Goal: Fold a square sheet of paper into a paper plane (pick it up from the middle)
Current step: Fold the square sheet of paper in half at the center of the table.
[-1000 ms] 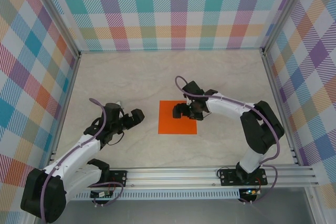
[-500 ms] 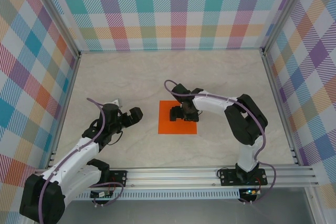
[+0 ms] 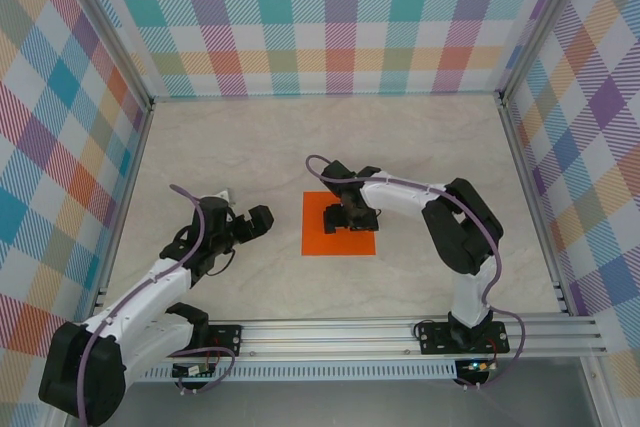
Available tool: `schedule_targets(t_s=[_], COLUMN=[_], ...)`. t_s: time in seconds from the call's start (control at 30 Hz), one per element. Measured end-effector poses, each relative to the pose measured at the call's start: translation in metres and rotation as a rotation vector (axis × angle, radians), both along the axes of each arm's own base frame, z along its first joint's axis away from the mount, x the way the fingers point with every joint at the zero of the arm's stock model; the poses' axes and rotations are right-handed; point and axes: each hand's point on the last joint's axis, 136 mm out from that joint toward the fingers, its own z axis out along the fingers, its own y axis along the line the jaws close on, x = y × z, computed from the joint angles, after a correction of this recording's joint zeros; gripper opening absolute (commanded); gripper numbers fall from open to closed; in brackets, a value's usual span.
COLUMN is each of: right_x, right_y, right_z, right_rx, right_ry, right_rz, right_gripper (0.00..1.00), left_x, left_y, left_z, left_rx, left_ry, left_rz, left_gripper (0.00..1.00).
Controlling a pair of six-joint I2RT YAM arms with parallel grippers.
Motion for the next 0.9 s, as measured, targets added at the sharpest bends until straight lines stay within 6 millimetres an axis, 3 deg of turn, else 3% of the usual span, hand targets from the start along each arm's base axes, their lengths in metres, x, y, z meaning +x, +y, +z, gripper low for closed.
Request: schedule_targets(t_s=[0.1, 0.27, 0.43, 0.67, 0.9], right_x=[0.004, 0.015, 0.027, 0.032, 0.029], right_y=[-0.003, 0.001, 0.016, 0.031, 0.031], right_z=[0.008, 0.026, 0.039, 0.015, 0.0], right_rx=[-0.029, -0.033, 0.008, 0.002, -0.038], right_ry=[-0.016, -0.049, -0.064, -0.005, 0.035], right_rz=[-0.006, -0.025, -0.056, -0.087, -0.103], right_gripper=[1.0, 1.0, 1.0, 1.0, 1.0], left_x=[0.002, 0.002, 0.01, 0.012, 0.013], left_y=[-0.003, -0.007, -0.012, -0.019, -0.021], left_z=[-0.007, -0.025, -0.029, -0.041, -0.041], left_rx=[0.007, 0.026, 0.031, 0.035, 0.035], left_ry=[0.019, 0.088, 0.114, 0.154, 0.146], left_rz=[-0.014, -0.04, -0.052, -0.09, -0.104], left_gripper=[1.0, 1.0, 1.0, 1.0, 1.0])
